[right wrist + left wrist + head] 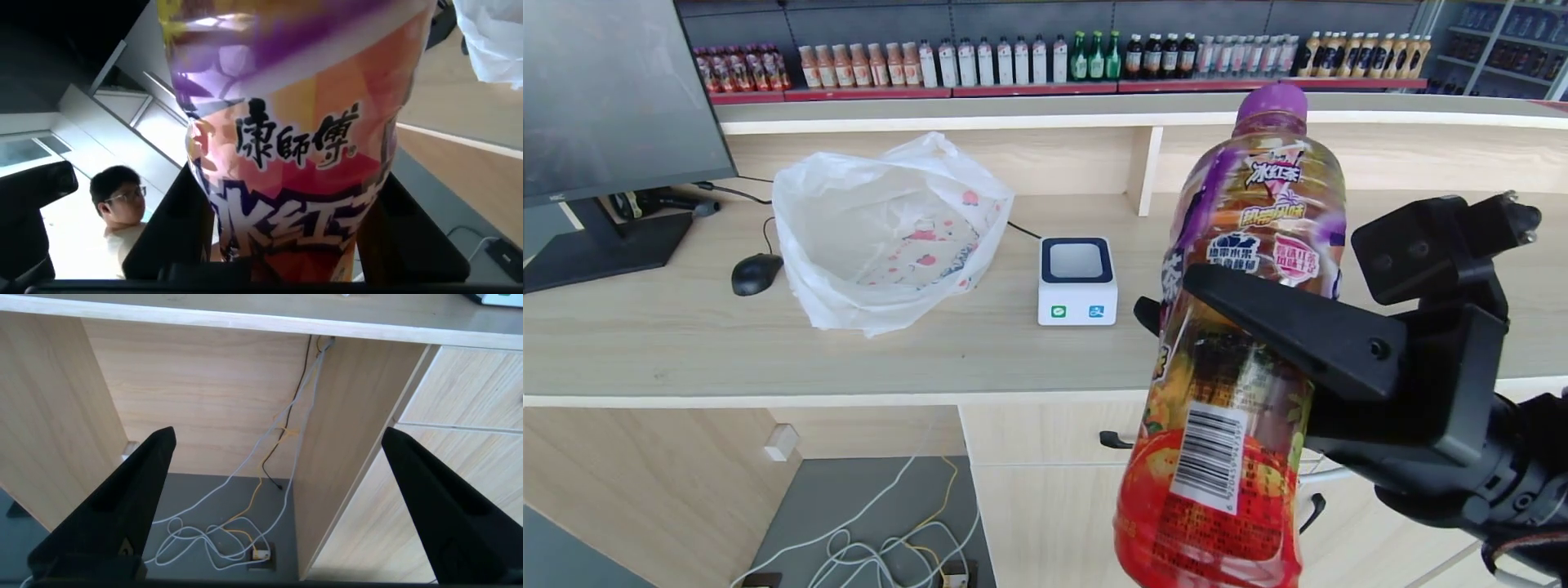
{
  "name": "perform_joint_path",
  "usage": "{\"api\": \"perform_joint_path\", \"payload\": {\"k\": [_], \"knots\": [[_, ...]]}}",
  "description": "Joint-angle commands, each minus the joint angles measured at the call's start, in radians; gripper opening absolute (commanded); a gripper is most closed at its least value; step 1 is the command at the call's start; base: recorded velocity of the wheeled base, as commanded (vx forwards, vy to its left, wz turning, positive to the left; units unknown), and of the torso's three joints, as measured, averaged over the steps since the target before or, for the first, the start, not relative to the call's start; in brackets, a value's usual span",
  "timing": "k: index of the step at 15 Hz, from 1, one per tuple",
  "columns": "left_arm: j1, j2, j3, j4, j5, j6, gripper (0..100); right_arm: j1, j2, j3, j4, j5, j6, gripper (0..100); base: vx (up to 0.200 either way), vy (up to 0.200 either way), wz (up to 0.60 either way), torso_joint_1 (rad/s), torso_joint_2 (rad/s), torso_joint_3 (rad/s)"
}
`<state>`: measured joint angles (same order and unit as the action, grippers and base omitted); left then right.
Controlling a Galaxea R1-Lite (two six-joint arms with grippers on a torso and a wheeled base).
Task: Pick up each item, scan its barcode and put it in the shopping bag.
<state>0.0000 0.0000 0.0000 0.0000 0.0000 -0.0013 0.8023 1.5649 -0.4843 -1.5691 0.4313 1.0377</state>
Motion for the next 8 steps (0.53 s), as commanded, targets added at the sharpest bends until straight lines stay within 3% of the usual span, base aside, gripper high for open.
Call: {"api": "perform_joint_path", "payload": {"k": [1, 8], "knots": [[0.000, 0.000, 0.000, 0.000, 0.000, 0.000, 100, 0.009, 0.026, -0.033, -0.002, 0.000, 0.019, 0, 0.000, 0.000, 0.00, 0.000, 0.00, 0.000], [0.000, 0.000, 0.000, 0.000, 0.000, 0.000, 100, 0.023, 0.075, -0.093, -0.002, 0.000, 0.039, 0, 0.000, 0.000, 0.00, 0.000, 0.00, 0.000]]}}
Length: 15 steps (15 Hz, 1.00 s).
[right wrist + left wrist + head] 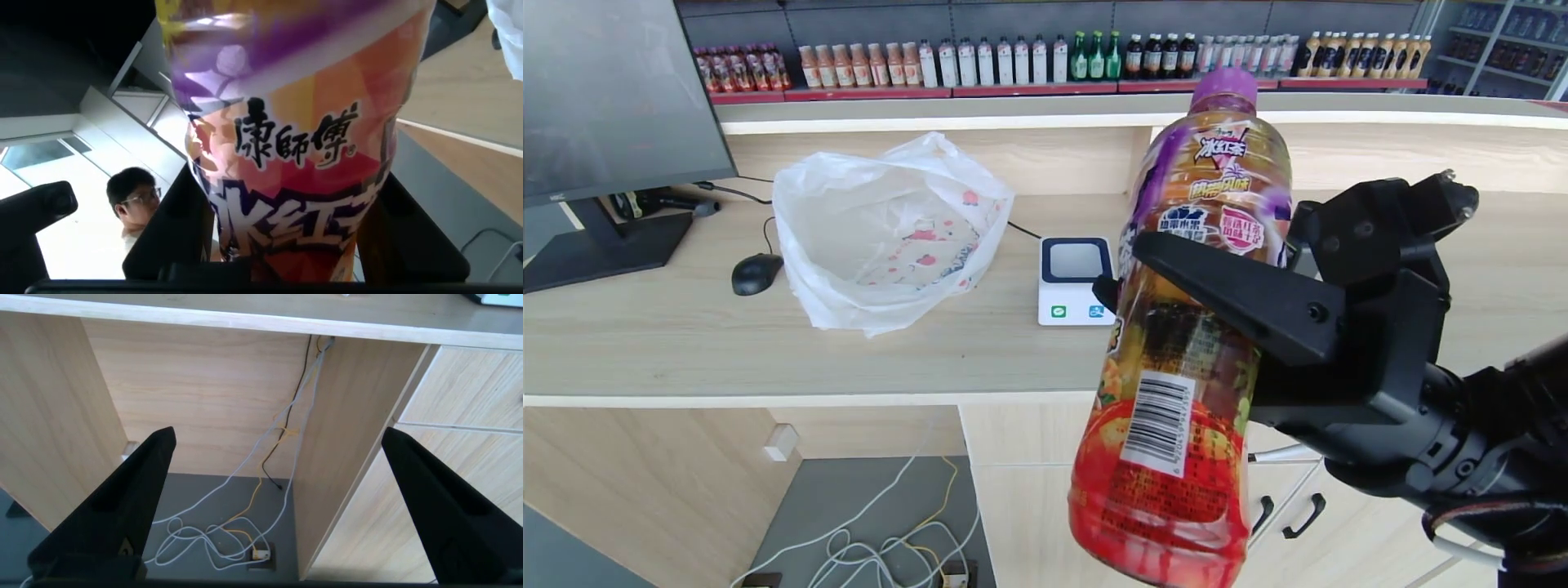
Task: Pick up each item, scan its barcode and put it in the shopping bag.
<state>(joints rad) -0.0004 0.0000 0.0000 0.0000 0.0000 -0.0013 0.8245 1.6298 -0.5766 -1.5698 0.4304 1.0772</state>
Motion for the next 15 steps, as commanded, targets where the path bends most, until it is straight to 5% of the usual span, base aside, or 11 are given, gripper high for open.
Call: {"api": "perform_joint_path", "payload": {"k": [1, 15], "knots": [[0.000, 0.000, 0.000, 0.000, 0.000, 0.000, 100, 0.001, 0.015, -0.006, -0.001, 0.001, 0.000, 0, 0.000, 0.000, 0.00, 0.000, 0.00, 0.000], [-0.001, 0.000, 0.000, 0.000, 0.000, 0.000, 100, 0.001, 0.021, 0.004, -0.001, 0.001, 0.000, 0, 0.000, 0.000, 0.00, 0.000, 0.00, 0.000]]}}
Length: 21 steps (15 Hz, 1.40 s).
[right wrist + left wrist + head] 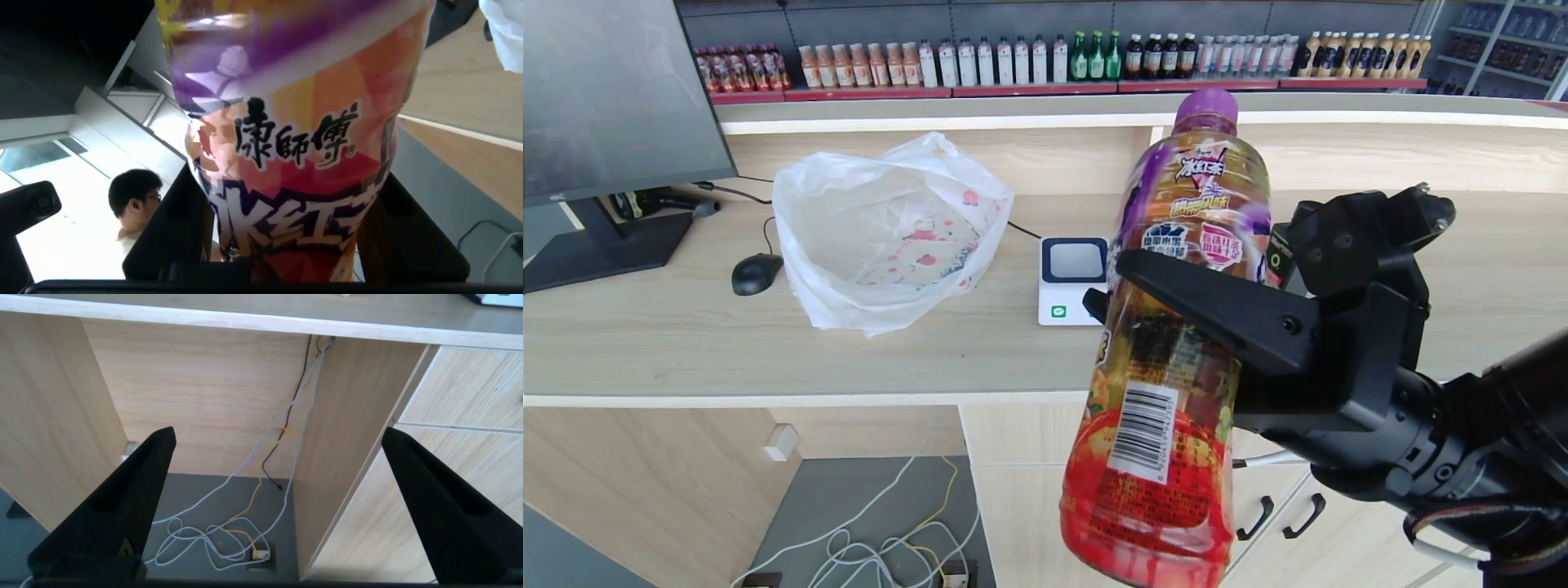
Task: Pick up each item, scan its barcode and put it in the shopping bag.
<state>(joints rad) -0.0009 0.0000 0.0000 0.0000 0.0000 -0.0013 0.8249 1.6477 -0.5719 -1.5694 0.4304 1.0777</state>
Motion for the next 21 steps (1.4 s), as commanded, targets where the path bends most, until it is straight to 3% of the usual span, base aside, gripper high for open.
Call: {"api": "perform_joint_path", "payload": {"k": [1, 21], "knots": [[-0.001, 0.000, 0.000, 0.000, 0.000, 0.000, 100, 0.000, 0.003, 0.001, -0.001, 0.001, -0.001, 0, 0.000, 0.000, 0.00, 0.000, 0.00, 0.000], [0.001, 0.000, 0.000, 0.000, 0.000, 0.000, 100, 0.005, 0.003, 0.029, -0.001, 0.001, -0.051, 0, 0.000, 0.000, 0.00, 0.000, 0.00, 0.000]]}}
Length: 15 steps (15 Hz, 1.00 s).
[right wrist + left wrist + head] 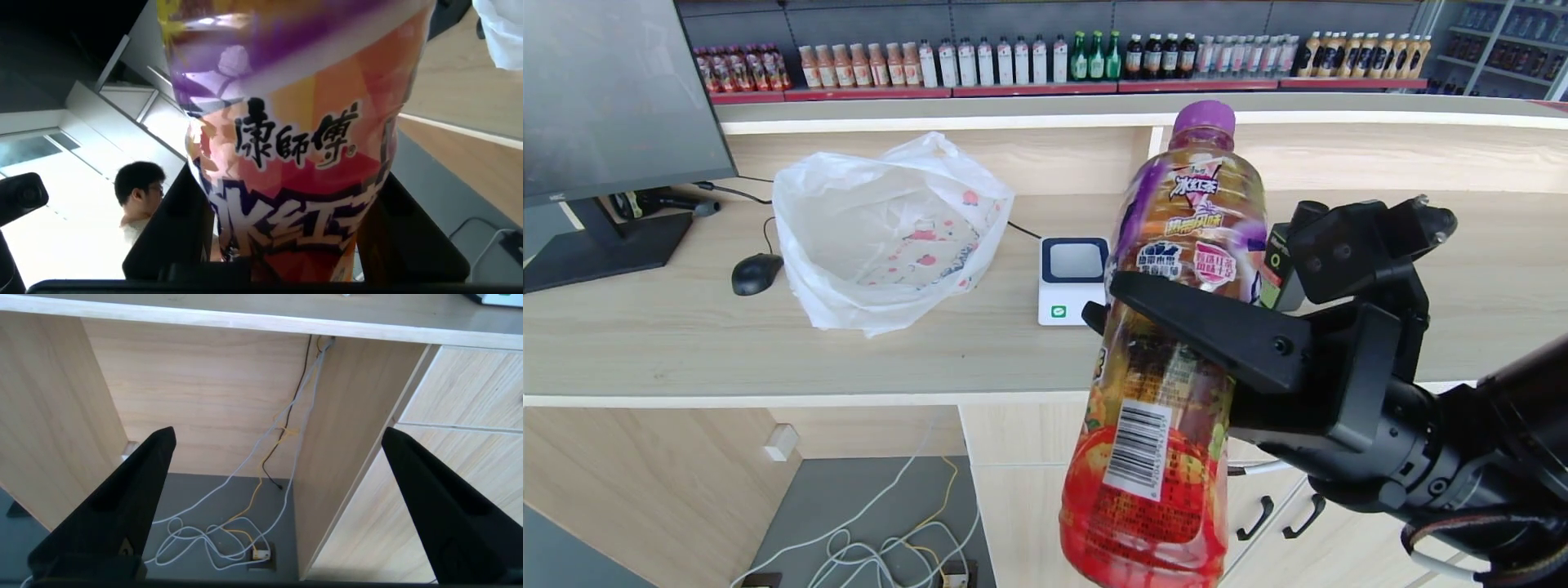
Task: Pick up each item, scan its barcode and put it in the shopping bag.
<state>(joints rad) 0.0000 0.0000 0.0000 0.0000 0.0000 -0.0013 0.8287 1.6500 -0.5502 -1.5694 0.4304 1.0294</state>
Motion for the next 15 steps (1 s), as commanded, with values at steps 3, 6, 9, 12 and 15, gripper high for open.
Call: {"api": "perform_joint_path", "payload": {"k": [3, 6, 9, 12, 15], "knots": [[0.000, 0.000, 0.000, 0.000, 0.000, 0.000, 100, 0.023, -0.012, 0.033, -0.001, -0.001, -0.063, 0, 0.000, 0.000, 0.00, 0.000, 0.00, 0.000], [0.000, 0.000, 0.000, 0.000, 0.000, 0.000, 100, 0.035, -0.032, 0.053, -0.001, -0.001, -0.189, 0, 0.000, 0.000, 0.00, 0.000, 0.00, 0.000], [-0.002, 0.000, 0.000, 0.000, 0.000, 0.000, 100, 0.023, -0.036, 0.111, -0.001, -0.035, -0.351, 0, 0.000, 0.000, 0.00, 0.000, 0.00, 0.000], [0.000, 0.000, 0.000, 0.000, 0.000, 0.000, 100, 0.018, -0.079, 0.139, -0.001, -0.151, -0.488, 0, 0.000, 0.000, 0.00, 0.000, 0.00, 0.000], [0.000, 0.000, 0.000, 0.000, 0.000, 0.000, 100, -0.022, -0.121, 0.182, -0.001, -0.268, -0.635, 0, 0.000, 0.000, 0.00, 0.000, 0.00, 0.000]]}}
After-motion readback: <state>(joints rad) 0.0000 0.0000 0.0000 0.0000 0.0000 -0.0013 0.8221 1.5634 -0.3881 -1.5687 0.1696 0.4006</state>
